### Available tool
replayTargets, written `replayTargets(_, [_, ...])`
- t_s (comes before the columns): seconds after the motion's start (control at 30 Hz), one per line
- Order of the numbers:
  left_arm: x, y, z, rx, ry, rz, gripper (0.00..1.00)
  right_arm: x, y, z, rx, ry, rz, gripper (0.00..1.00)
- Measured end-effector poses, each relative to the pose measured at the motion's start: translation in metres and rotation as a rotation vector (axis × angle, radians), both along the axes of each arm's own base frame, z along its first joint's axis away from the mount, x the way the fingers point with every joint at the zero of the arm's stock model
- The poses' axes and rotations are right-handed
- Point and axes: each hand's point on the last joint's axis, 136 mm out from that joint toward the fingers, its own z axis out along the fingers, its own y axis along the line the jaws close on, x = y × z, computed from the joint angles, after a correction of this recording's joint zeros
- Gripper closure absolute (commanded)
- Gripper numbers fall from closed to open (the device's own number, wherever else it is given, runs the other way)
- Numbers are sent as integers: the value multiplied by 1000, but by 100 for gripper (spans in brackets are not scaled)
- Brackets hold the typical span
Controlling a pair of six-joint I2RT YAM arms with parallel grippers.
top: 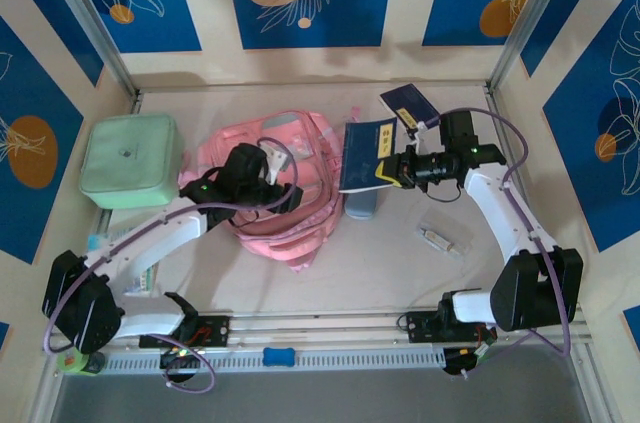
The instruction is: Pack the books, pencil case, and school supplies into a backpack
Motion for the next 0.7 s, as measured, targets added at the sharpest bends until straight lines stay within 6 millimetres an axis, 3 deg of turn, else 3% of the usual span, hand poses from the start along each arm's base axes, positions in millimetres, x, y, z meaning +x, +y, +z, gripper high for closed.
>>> replayTargets(0.17, [-2,-11,-44,239,22,-131,30,-5,-16,-26,-23,74,-56,100])
replayTargets(0.37, [6,-25,-75,425,12,-221,33,-4,-32,-35,-23,96,-114,100])
replayTargets(0.57, [21,-18,-81,511,-37,-185,45,-6,-33,-35,-7,88,-118,100])
replayTargets(0.7, [30,-20,-85,538,-48,-174,60,-7,-33,-36,-2,94,-117,100])
